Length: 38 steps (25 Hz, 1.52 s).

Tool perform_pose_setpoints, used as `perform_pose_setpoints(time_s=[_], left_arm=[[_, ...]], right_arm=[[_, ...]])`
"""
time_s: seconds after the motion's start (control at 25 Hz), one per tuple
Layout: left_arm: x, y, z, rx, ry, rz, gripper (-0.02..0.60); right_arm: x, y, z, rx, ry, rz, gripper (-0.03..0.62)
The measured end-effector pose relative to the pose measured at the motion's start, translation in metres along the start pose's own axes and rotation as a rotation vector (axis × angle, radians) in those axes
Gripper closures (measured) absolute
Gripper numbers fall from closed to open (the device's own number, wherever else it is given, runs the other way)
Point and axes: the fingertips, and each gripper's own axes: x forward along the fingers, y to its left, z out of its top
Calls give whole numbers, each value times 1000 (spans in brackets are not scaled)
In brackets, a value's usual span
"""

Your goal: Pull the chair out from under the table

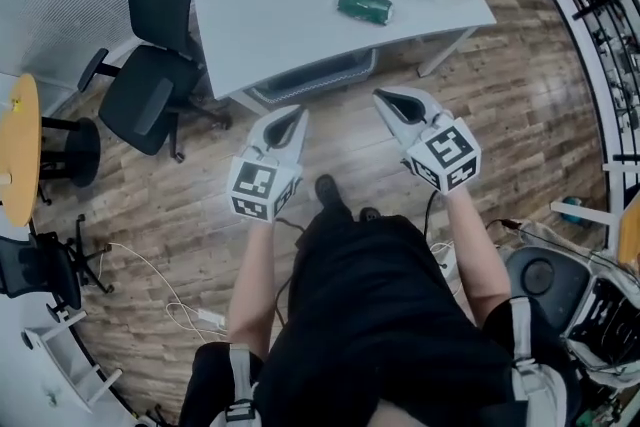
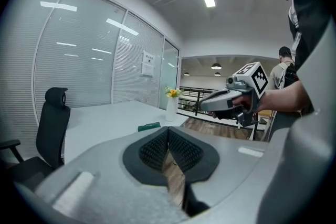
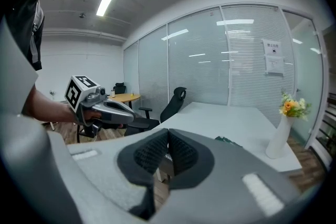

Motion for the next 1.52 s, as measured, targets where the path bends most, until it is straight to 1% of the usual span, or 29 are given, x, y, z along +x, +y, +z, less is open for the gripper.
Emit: perform_pose_setpoints(time_s=[0.2, 0.36, 0.48, 0.68, 0.8, 0.88, 0.92, 0.96, 1.16, 1.24, 1.52], left_arm=[[6, 20, -20, 3, 49, -11, 569], [9, 30, -34, 27, 87, -7, 568], [11, 37, -45, 35, 127, 13, 568], [20, 44, -59, 38, 179, 18, 568], [29, 46, -66, 41, 209, 21, 566], [34, 48, -69, 42, 226, 31, 558], [36, 50, -71, 44, 236, 39, 526], [38, 52, -72, 46, 247, 45, 518], [54, 57, -84, 46, 293, 57, 509], [59, 59, -89, 50, 315, 60, 495], [78, 69, -112, 44, 405, 70, 477]], right_arm=[[19, 0, -6, 35, 19, -6, 591], [30, 0, -14, 32, 53, -2, 591], [37, 5, -19, -10, 92, 22, 591], [53, 10, -33, -176, 191, 68, 591], [62, 7, -44, -241, 236, 90, 559], [67, 4, -50, -248, 254, 108, 558], [70, 2, -51, -248, 259, 116, 550], [73, 0, -53, -251, 264, 125, 545], [88, -16, -65, -264, 295, 168, 530], [96, -22, -72, -271, 310, 185, 521], [120, -40, -98, -293, 368, 239, 509]])
